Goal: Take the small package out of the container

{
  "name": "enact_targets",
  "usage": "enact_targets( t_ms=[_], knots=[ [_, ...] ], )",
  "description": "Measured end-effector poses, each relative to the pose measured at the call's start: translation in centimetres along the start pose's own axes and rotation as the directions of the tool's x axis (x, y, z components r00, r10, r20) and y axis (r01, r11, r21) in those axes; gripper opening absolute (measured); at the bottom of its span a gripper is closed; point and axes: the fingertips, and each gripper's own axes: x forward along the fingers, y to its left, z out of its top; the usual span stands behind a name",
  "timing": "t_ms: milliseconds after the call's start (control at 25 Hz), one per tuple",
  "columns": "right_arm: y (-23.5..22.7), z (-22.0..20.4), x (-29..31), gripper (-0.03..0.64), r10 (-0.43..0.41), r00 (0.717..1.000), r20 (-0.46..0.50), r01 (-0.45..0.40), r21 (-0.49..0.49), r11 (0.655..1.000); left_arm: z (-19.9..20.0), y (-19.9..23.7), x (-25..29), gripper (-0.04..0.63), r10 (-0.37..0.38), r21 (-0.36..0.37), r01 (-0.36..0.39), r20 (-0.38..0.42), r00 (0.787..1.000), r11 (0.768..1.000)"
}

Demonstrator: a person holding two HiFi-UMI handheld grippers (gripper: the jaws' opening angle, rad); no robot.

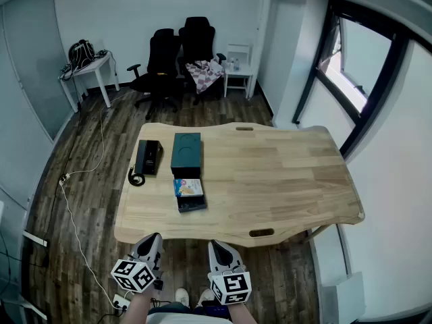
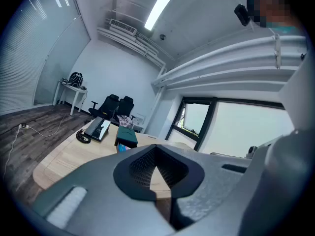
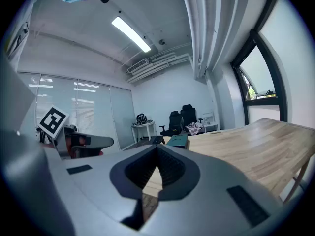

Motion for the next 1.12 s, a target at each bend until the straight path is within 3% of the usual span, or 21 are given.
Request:
enact_targets(
  t_ms=[640,1120],
  knots=[
    [-0.6,-0.8,-1.0,0.005,-0.013,1.0,-0.005,0.014,0.039,0.999,-0.1,0.3,-0.7,0.0,0.014,-0.023,-0.014,0.017,1.0,1.0],
    [-4.7,-0.2,3.9,0.005,-0.058,0.998,-0.025,0.059,0.036,0.998,1.3,2.3,6.2,0.0,-0.022,-0.046,0.023,0.013,1.0,0.999]
  ],
)
